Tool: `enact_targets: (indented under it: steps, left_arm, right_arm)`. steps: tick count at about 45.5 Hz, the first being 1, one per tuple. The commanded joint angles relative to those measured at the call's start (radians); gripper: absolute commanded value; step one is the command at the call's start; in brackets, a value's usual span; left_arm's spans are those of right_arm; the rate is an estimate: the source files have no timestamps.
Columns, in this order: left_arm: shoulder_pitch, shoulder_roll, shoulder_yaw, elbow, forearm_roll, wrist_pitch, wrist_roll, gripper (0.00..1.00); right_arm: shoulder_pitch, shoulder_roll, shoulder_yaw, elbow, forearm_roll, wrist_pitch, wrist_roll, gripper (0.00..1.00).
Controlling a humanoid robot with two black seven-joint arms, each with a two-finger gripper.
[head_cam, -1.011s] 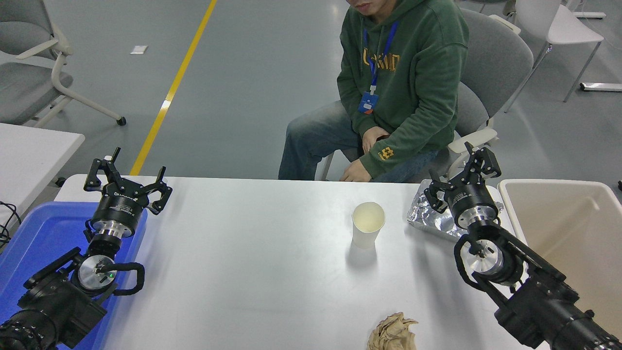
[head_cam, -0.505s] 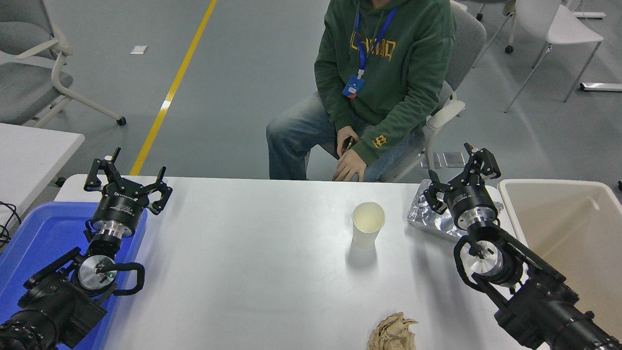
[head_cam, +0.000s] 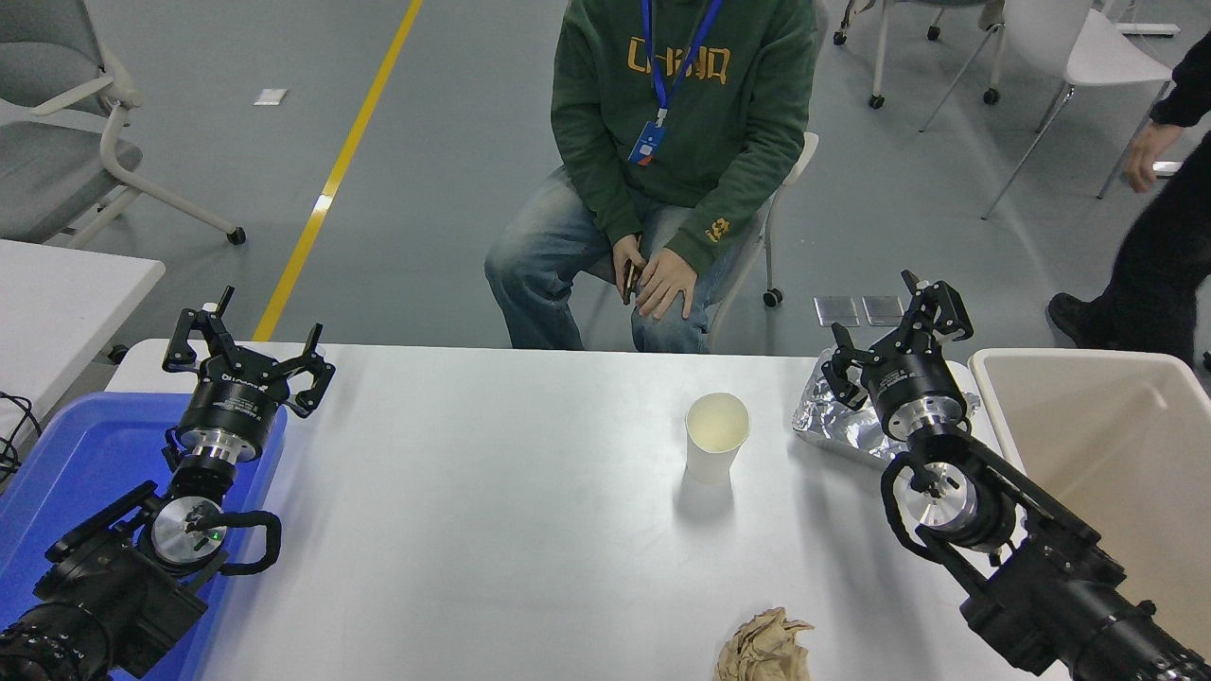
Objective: Clean the table surface
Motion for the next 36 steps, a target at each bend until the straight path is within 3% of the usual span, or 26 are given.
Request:
enact_targets:
  steps: [1, 19, 36]
  left_arm:
    - [0.000, 0.000, 0.000, 0.000, 0.000, 0.001, 0.000, 1.00]
    - [0.000, -0.001, 0.000, 0.000, 0.000, 0.001, 0.000, 1.00]
    - [0.000, 0.000, 0.000, 0.000, 0.000, 0.000, 0.000, 1.00]
  right_arm:
    - [0.003, -0.015, -0.002, 0.015, -0.015, 0.005, 0.009, 1.00]
    - [0.045, -0.055, -0.067, 0.025, -0.056, -0.007, 0.023, 1.00]
    - [0.192, -0.228, -0.461, 0.060, -0.061, -0.018, 0.006, 1.00]
